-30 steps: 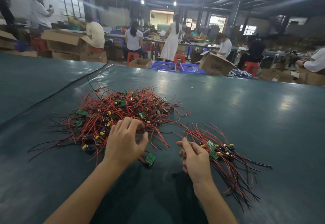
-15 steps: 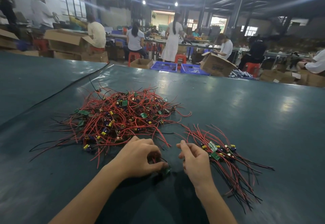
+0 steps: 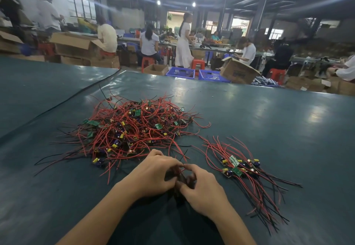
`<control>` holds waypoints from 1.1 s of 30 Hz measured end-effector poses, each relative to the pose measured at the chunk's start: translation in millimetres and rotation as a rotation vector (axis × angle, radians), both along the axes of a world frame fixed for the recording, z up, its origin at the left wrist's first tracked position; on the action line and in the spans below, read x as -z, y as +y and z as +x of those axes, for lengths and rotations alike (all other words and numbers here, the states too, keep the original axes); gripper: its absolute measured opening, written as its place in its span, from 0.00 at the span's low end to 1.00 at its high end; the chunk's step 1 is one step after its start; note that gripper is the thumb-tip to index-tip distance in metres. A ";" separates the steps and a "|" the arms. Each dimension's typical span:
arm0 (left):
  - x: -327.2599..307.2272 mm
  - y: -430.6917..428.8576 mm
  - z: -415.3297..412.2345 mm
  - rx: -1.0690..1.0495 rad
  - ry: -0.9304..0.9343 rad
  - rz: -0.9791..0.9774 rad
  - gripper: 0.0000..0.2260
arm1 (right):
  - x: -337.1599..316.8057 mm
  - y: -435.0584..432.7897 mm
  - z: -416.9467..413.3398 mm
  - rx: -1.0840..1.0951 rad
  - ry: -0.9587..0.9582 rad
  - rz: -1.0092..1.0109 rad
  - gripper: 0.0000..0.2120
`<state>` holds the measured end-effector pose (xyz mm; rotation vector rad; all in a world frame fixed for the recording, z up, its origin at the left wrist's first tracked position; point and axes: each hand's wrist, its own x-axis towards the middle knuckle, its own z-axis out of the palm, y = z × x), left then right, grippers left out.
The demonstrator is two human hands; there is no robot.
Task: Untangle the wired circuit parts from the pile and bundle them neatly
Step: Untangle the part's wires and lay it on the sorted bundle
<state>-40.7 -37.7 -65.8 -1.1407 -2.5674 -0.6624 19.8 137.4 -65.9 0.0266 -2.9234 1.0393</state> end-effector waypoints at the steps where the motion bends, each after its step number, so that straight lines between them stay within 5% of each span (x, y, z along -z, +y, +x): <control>1: 0.3 1.1 0.7 -0.006 0.025 0.004 0.15 | 0.6 -0.2 -0.7 0.015 0.003 -0.027 0.18; 5: -4.5 10.6 6.4 -0.146 0.221 0.177 0.08 | 2.9 0.7 -5.3 0.146 0.155 -0.298 0.09; 7: -7.6 13.7 9.2 -0.198 0.179 0.297 0.11 | 0.9 0.1 -5.9 0.176 0.245 -0.445 0.04; 11: -7.7 20.4 13.8 -0.171 -0.193 0.456 0.19 | -4.4 -3.2 -3.2 0.133 0.344 -0.592 0.05; 16: -7.5 30.0 11.1 -0.128 -0.676 0.731 0.07 | -6.9 -5.8 -2.0 0.109 0.398 -0.695 0.04; 21: -10.9 34.2 11.1 -0.097 -0.778 1.035 0.04 | -8.5 -0.4 -5.4 0.324 0.331 -0.847 0.06; 26: -14.2 35.0 12.7 -0.147 -0.777 1.115 0.06 | -12.0 1.0 -3.7 0.399 0.271 -0.968 0.06; 30: -17.9 35.5 19.0 -0.140 -1.032 0.953 0.21 | -15.8 -3.6 -0.6 0.306 0.377 -0.890 0.05; 33: -18.3 39.2 23.3 -0.104 -1.170 0.874 0.23 | -18.2 -9.4 2.7 0.182 0.410 -0.848 0.06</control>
